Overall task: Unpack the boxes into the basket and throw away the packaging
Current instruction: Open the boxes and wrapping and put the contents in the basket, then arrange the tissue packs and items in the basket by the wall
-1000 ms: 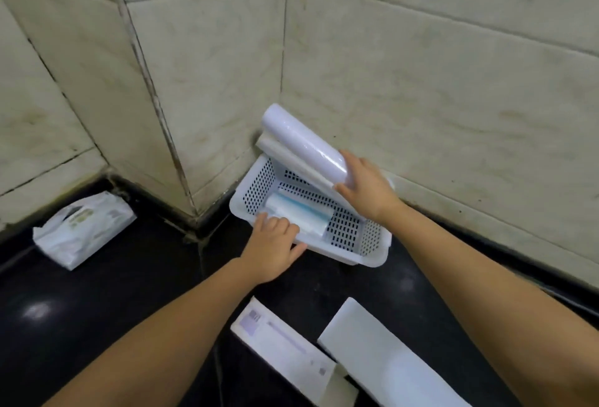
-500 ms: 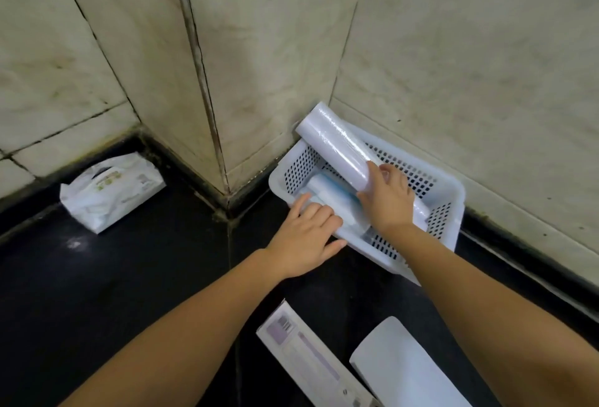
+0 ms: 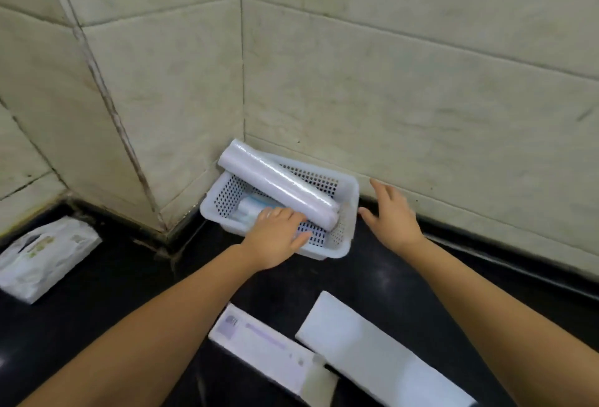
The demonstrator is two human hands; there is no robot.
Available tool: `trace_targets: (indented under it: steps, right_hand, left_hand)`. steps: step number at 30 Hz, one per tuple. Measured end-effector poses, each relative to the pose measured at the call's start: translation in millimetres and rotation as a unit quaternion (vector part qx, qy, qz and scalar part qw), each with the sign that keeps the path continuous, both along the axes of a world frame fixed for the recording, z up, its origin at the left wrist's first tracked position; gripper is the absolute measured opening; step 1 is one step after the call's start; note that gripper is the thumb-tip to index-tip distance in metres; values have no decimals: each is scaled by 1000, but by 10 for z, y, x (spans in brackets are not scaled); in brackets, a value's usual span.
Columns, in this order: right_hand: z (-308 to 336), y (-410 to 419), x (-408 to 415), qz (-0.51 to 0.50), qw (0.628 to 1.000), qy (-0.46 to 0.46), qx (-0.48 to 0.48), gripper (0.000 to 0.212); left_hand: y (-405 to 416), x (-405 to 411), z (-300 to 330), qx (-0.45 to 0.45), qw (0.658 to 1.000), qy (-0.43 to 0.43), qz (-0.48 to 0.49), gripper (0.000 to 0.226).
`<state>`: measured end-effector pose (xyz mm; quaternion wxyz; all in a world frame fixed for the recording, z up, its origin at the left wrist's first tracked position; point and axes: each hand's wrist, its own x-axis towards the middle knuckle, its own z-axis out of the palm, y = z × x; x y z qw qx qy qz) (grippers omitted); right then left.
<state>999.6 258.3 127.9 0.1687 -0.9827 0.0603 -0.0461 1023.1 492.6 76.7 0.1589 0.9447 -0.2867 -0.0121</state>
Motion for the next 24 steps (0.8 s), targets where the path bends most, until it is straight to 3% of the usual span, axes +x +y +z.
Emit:
trace_targets:
  steps: [6,16,20,24]
  right_hand:
    - [-38,-1056,-1278,-142,990,6,-12,58]
    - [-241,-2827,-3935,-378,924,46,-26,53]
    - [-343,-3505,-4790,-441,893,85,-28,54]
    - [-509,-3990,-5224,-450,883,123,-45,58]
  left_hand:
    - [-1416,-532,268,-70,986,-23,-152,42]
    - [-3634,-2273,119,-9,927,0,-375,42]
    - [-4289,-3132,-248,37,915,59,-398,44]
    - [-4629,-3759,-713,70,928,93,-355,44]
